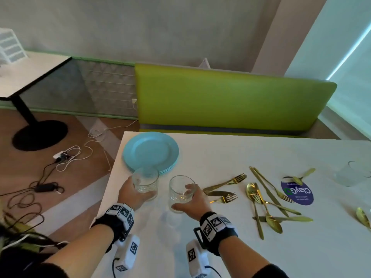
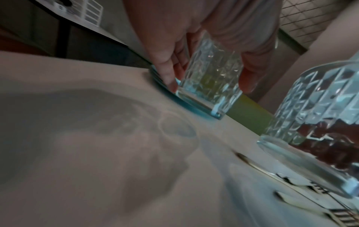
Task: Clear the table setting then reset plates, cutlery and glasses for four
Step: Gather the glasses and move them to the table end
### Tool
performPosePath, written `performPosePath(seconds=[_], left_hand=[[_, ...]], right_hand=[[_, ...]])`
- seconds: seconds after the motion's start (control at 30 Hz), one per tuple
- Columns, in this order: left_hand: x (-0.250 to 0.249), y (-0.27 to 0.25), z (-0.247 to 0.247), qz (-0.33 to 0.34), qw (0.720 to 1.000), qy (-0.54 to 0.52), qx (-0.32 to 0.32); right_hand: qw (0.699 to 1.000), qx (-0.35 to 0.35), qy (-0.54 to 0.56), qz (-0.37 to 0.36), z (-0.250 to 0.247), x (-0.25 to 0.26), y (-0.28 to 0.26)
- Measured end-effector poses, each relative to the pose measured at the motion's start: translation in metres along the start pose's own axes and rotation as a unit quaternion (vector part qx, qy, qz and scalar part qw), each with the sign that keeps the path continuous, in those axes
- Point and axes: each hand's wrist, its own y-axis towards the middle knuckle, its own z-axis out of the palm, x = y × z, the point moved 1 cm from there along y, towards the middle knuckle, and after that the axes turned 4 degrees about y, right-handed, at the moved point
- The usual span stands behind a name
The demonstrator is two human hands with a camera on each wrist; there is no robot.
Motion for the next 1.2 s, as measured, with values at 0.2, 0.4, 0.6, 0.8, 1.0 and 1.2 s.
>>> performPosePath(seconds=[0.2,0.4,0.6,0.8,1.0,1.2], left_hand=[[0.033,0.007,-0.028,-0.045,0.999,0.001,-0.012],[0.037,0.012,-0.034,-0.047,0.998,0.045,-0.007],[0.040,0.027,-0.030,-0.042,0.999,0.020,-0.016],[0.049,0.054,-0.017,-0.019,1.000,0.017,-0.016],[0.092,0.099,0.003,-0.045,0.999,-0.007,-0.013],[0.047,0.065,-0.015,-0.061,0.998,0.027,-0.011]], right_hand=[[1.000,0.021,-0.002,0.012,0.046,0.019,0.006],[1.000,0.008,-0.014,0.014,0.064,0.027,0.014],[1.000,-0.005,-0.007,0.017,0.072,0.036,0.023],[1.000,-0.009,-0.002,0.029,0.073,0.050,0.034],[0.999,-0.008,0.019,0.045,0.074,0.057,0.043],[0.998,-0.010,0.047,0.050,0.071,0.054,0.046]])
